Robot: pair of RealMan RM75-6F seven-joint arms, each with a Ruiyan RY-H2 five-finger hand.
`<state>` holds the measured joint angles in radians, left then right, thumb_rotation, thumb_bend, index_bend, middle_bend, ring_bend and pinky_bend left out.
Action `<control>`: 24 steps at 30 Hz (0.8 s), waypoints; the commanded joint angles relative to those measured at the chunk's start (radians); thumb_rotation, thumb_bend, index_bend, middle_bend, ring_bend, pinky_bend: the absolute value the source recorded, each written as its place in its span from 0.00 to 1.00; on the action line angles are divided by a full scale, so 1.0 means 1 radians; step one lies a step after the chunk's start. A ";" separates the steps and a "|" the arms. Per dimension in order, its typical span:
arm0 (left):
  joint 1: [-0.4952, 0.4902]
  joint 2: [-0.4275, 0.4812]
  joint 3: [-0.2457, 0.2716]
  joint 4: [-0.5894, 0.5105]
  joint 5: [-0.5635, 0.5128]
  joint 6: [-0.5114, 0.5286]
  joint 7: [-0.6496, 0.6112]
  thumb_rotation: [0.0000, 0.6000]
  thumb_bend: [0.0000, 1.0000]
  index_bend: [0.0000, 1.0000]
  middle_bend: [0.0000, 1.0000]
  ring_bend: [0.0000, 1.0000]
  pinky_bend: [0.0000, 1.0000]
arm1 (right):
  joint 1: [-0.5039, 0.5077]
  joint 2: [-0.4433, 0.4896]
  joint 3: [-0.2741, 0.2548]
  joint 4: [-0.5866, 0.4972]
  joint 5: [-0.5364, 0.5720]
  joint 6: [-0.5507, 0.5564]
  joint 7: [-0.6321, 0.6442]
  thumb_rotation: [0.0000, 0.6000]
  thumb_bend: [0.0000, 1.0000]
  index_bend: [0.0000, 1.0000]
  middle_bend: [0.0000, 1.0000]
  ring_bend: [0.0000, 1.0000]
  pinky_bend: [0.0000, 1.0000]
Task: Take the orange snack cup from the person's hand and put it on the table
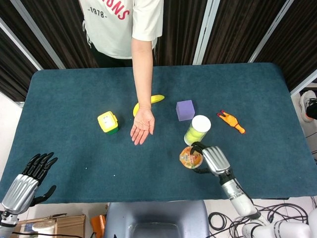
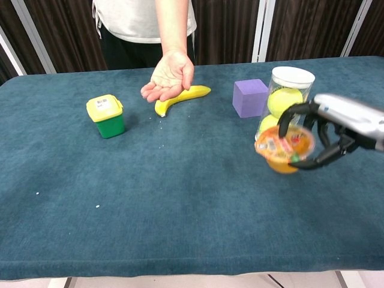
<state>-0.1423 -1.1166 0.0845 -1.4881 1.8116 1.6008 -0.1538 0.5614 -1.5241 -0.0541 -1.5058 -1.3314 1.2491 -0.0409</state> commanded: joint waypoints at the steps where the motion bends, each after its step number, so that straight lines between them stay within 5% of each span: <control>1: 0.002 0.001 0.002 0.001 0.004 0.004 0.001 1.00 0.37 0.00 0.00 0.00 0.06 | -0.008 0.009 -0.015 -0.008 -0.003 -0.053 -0.025 1.00 0.29 0.20 0.27 0.21 0.51; 6: 0.009 -0.002 0.001 0.010 0.022 0.037 0.000 1.00 0.37 0.00 0.00 0.00 0.06 | 0.000 0.080 -0.048 -0.069 0.014 -0.135 -0.146 1.00 0.22 0.01 0.12 0.07 0.37; 13: 0.022 -0.002 -0.002 0.017 0.022 0.068 -0.013 1.00 0.37 0.00 0.00 0.00 0.06 | -0.038 0.221 -0.092 -0.252 -0.011 -0.108 -0.265 1.00 0.15 0.00 0.00 0.00 0.22; 19: 0.029 0.004 -0.006 0.017 0.013 0.080 -0.022 1.00 0.37 0.00 0.00 0.00 0.06 | -0.169 0.365 -0.141 -0.373 -0.191 0.131 -0.238 1.00 0.14 0.00 0.00 0.00 0.21; 24: 0.038 0.012 -0.008 0.006 -0.005 0.080 -0.018 1.00 0.37 0.00 0.00 0.00 0.06 | -0.360 0.431 -0.168 -0.363 -0.220 0.392 -0.293 1.00 0.14 0.00 0.00 0.00 0.14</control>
<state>-0.1065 -1.1067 0.0773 -1.4790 1.8105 1.6818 -0.1736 0.3377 -1.1561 -0.1912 -1.8562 -1.5021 1.4746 -0.3014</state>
